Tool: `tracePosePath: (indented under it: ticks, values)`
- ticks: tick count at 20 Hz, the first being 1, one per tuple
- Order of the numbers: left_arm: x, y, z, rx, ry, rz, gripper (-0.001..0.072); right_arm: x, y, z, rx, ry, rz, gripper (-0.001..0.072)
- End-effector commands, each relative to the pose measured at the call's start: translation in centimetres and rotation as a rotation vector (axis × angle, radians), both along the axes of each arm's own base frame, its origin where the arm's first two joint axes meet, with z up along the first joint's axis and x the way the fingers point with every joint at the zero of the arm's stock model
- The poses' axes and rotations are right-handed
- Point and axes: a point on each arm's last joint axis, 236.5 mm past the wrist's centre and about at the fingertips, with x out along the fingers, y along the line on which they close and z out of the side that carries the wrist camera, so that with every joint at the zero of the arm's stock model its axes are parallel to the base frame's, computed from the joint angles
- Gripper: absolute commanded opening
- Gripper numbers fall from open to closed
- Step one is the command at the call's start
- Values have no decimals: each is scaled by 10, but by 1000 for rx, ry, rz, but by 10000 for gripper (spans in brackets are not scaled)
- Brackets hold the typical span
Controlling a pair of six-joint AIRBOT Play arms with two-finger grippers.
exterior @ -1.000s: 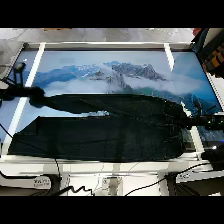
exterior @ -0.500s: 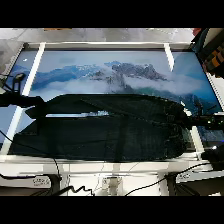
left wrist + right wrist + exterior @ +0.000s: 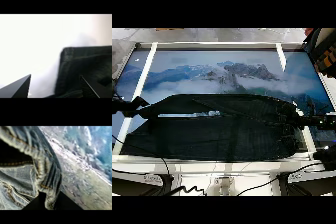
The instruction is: Fold the clothes and pants, and hang the long-sleeved shirts on hangers.
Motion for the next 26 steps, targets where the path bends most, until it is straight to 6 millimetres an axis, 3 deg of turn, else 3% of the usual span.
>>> tracePosePath:
  ticks: [1,5,6,7,9,11,12,14,17,19,20,21,22,24,26]
  values:
    - [10,-40,-22,-127,24,-28,712,0,0,0,1,0,0,21]
    - [24,-78,-36,-81,8,-191,704,0,0,0,0,0,0,21]
    - [32,-81,-37,-56,-14,-194,622,0,0,0,0,0,0,21]
    - [43,-82,-36,-26,-44,-189,492,0,0,0,0,0,0,21]
    - [66,-84,-26,-1,-122,-153,53,0,0,0,0,0,0,21]
    - [89,-81,-2,30,-202,-153,17,0,0,0,0,0,-1,21]
    - [102,-78,18,72,-257,-191,17,0,0,0,0,0,0,21]
    - [129,-71,77,193,-401,-282,16,0,0,0,0,-1,0,21]
    - [162,-64,191,492,-664,-452,16,2,-2,-1,-8,-3,-6,21]
    - [163,-76,249,729,-782,-642,14,2,-2,-1,-7,-3,-7,21]
    - [156,-85,258,771,-782,-706,12,1,-1,-1,-6,-2,-6,21]
    - [140,-92,243,778,-693,-803,10,1,-1,-1,-5,-3,-5,21]
    - [122,-93,214,750,-567,-859,8,1,-1,-1,-5,-3,-5,21]
    - [87,-80,140,719,-314,-909,8,2,-2,-1,-8,-3,-7,21]
    - [57,-80,73,655,-204,-924,10,3,-4,-2,-19,-7,-15,21]
